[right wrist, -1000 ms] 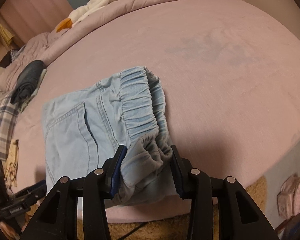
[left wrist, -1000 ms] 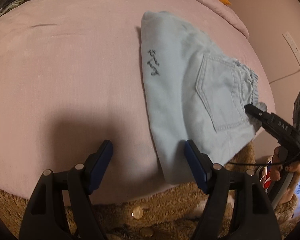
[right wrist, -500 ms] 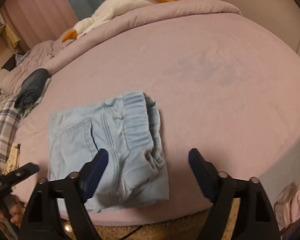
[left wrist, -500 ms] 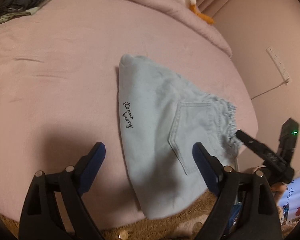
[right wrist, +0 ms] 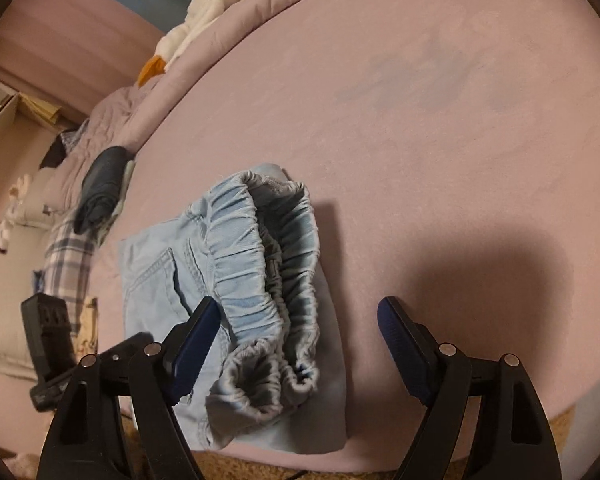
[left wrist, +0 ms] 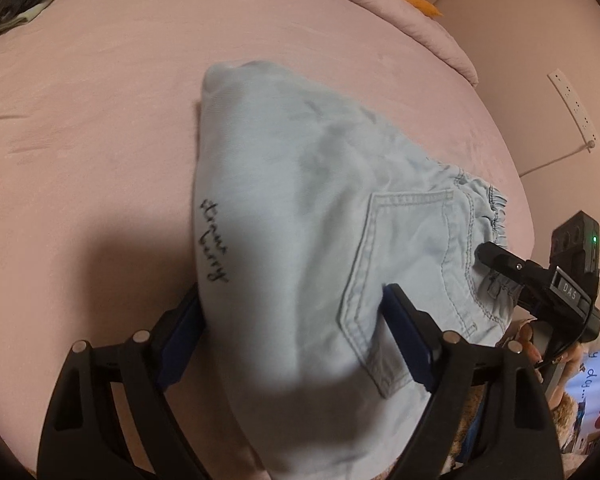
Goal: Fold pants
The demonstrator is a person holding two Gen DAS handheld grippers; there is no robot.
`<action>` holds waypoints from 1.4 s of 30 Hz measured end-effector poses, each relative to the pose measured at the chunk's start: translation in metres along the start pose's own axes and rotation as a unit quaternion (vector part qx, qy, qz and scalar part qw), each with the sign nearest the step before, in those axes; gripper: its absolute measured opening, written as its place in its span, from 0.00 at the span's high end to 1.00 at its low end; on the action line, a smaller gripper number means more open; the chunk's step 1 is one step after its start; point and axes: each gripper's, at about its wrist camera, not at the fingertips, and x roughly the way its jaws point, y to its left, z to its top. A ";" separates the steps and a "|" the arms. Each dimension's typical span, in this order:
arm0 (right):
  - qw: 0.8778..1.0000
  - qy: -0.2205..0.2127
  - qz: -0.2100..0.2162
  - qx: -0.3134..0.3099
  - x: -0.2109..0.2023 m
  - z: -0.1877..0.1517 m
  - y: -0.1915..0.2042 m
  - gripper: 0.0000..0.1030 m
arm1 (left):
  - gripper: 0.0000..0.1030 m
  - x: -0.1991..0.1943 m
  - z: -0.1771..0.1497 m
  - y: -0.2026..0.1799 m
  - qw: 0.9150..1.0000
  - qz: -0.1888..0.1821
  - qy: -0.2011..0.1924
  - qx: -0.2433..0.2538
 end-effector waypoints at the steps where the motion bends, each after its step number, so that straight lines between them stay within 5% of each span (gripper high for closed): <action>1: 1.000 0.004 0.009 -0.002 0.003 0.001 0.001 0.26 | 0.18 0.002 0.001 -0.001 1.000 0.000 0.001 0.001; 3: 0.999 0.015 0.031 -0.004 0.010 0.005 0.005 0.40 | 0.20 0.005 0.006 -0.006 1.000 0.001 0.001 0.006; 6: 0.998 0.016 0.066 -0.004 0.022 0.004 0.008 0.49 | 0.37 0.008 0.006 -0.008 1.000 -0.002 -0.001 0.006; 11: 0.998 -0.002 0.047 -0.032 0.015 -0.007 0.026 0.62 | 0.70 0.003 0.001 -0.015 1.000 -0.016 -0.006 0.008; 14: 0.998 -0.017 0.035 -0.048 0.008 -0.009 0.039 0.64 | 0.77 -0.007 -0.002 -0.023 1.000 -0.012 -0.018 0.017; 31: 0.984 -0.083 0.019 -0.158 -0.026 -0.016 0.137 0.64 | 0.78 -0.106 -0.014 -0.011 0.990 0.031 -0.125 0.049; 42: 0.980 -0.069 0.012 -0.187 -0.011 -0.006 0.165 0.64 | 0.78 -0.116 -0.002 0.011 0.988 0.053 -0.139 0.032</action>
